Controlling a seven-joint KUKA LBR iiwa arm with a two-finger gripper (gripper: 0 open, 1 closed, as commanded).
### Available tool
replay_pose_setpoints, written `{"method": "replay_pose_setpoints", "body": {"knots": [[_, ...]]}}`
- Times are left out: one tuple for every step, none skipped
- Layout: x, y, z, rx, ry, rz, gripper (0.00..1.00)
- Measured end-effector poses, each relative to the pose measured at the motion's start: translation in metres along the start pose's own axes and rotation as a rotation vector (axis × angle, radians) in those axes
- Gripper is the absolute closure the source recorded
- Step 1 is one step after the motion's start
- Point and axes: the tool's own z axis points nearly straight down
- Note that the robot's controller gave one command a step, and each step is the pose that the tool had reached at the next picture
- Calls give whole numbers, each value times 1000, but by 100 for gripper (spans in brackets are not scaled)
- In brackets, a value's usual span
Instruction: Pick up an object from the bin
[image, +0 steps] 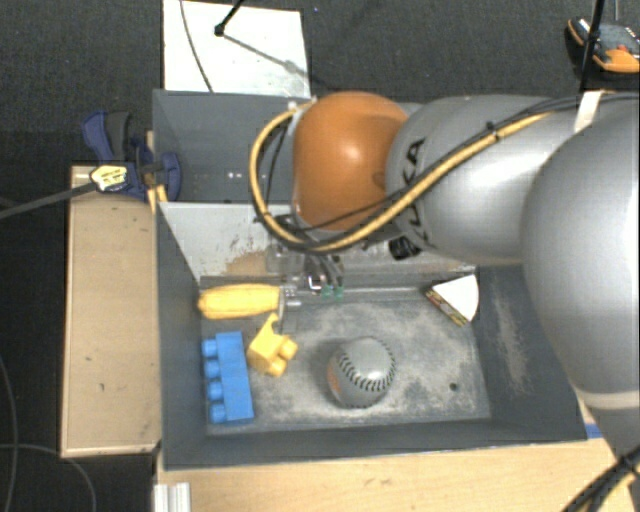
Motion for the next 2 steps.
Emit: {"method": "replay_pose_setpoints", "body": {"knots": [[-2,-1,-5,-2,-8,4,0],[21,-17,12,-4,-13,80,0]]}}
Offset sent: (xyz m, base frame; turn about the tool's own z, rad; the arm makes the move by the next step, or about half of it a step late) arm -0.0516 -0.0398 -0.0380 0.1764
